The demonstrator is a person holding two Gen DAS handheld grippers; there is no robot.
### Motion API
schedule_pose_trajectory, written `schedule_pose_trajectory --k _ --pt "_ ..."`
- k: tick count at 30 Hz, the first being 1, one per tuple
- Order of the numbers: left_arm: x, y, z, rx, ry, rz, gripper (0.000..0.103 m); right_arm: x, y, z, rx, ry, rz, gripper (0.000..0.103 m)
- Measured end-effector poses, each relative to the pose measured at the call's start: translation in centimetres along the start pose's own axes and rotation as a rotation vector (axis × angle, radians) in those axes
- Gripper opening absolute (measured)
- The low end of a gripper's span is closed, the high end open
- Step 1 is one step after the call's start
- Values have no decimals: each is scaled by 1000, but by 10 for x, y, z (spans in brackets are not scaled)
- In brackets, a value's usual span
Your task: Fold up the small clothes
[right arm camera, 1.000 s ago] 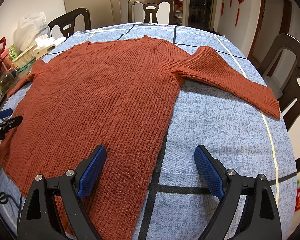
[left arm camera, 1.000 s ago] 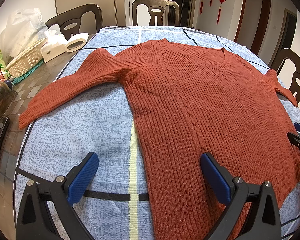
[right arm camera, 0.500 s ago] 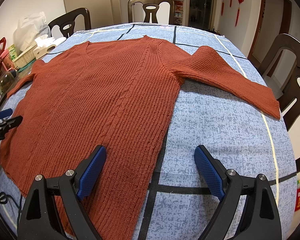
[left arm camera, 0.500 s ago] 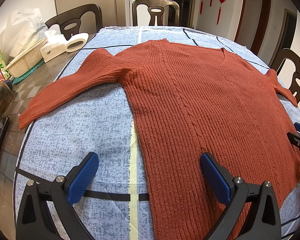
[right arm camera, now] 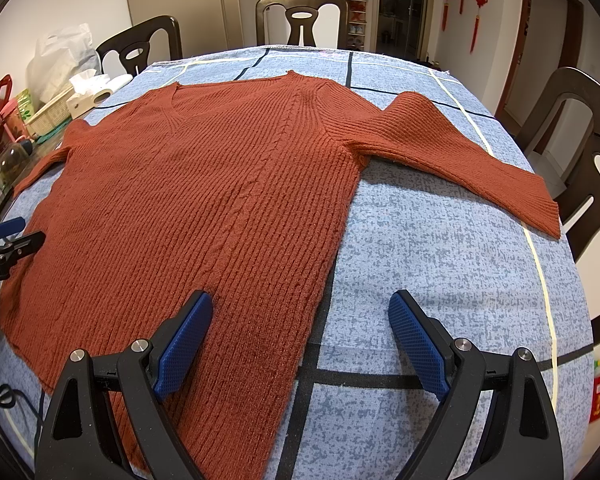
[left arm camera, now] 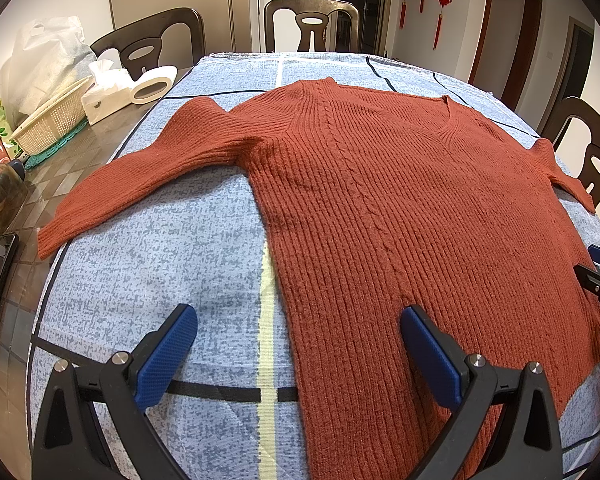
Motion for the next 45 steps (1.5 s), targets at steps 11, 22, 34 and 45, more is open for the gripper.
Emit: schedule_pose_trajectory --k 11,22,34,45 --pt "0 0 0 0 0 0 103 0 0 0 0 0 0 90" --pt "0 0 0 -1 1 0 103 0 0 1 0 -1 0 90" --pt "0 0 0 0 0 0 103 -2 0 -3 19 10 -4 90" --pt "0 0 0 0 0 0 103 1 -6 -8 11 45 1 90"
Point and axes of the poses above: each gripper's, at about its wrist camera, not at the fingertips, and y roughly the way its jaws point, z to its right, x to its underside, the point moved 3 cm from there along y, roughly the way its jaws point, and after that the axes turned 1 degree about -x, right-handed, at the moved point
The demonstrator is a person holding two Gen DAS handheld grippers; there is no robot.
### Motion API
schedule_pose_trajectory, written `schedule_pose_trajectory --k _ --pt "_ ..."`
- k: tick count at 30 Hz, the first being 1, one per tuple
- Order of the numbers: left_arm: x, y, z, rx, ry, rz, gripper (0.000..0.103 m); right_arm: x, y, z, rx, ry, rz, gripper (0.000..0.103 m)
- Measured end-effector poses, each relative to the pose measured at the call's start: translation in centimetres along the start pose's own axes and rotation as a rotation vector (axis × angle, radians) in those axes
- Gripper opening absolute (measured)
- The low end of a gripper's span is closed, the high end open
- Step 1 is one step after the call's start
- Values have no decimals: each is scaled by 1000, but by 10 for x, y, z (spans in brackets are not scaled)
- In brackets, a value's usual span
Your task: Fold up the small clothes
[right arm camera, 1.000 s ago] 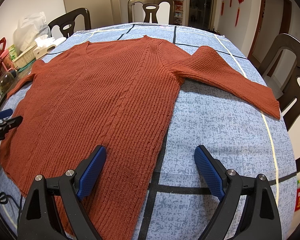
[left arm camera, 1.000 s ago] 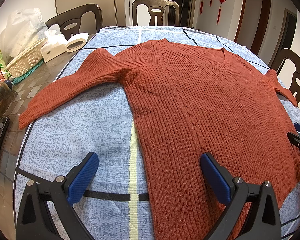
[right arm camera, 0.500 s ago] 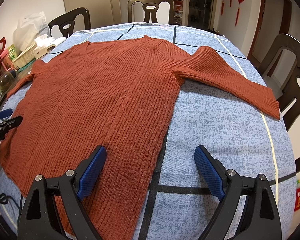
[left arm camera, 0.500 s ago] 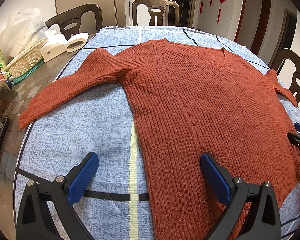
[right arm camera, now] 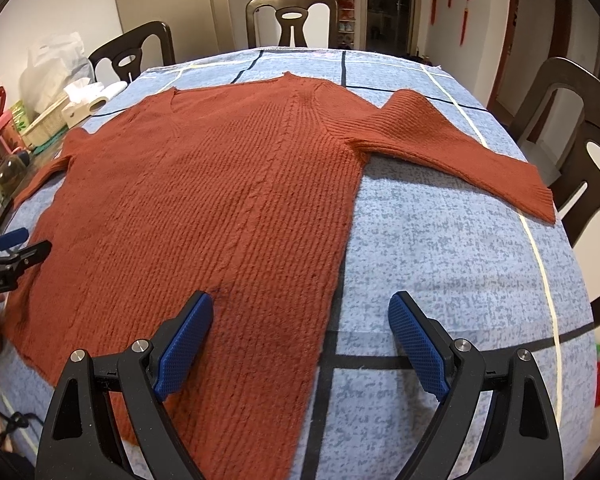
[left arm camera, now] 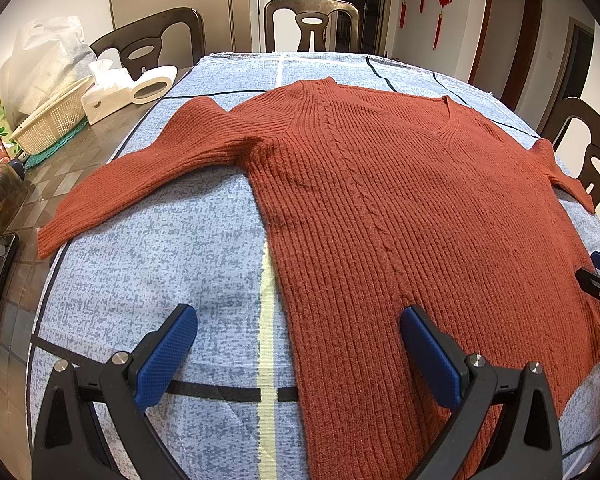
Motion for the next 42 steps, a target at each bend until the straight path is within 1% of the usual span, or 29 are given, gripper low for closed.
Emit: schedule_pose_trajectory --k 6,11,18,25,31,42 --pt "0 0 0 0 0 0 103 0 2 0 -3 7 -5 90" --pt "0 0 0 0 0 0 103 0 5 -3 15 -8 -10 90" --pt "0 0 0 0 0 0 103 0 6 -2 18 -11 -11 91" --pt "0 0 0 0 0 0 103 -1 8 -1 21 -8 -12 93" --pt "0 0 0 0 0 0 103 -3 12 0 26 -2 -11 99" --pt "0 0 0 0 0 0 103 -3 12 0 27 -2 -10 99"
Point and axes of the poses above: each gripper's, at about its wrist camera, not at the fingertips, and y roughly the way its jaws point, z to its right, x to its underside, the point moved 3 cm from there along y, roughly the way its jaws point, and after that the axes turned 1 degree about -x, right-handed, at the moved point
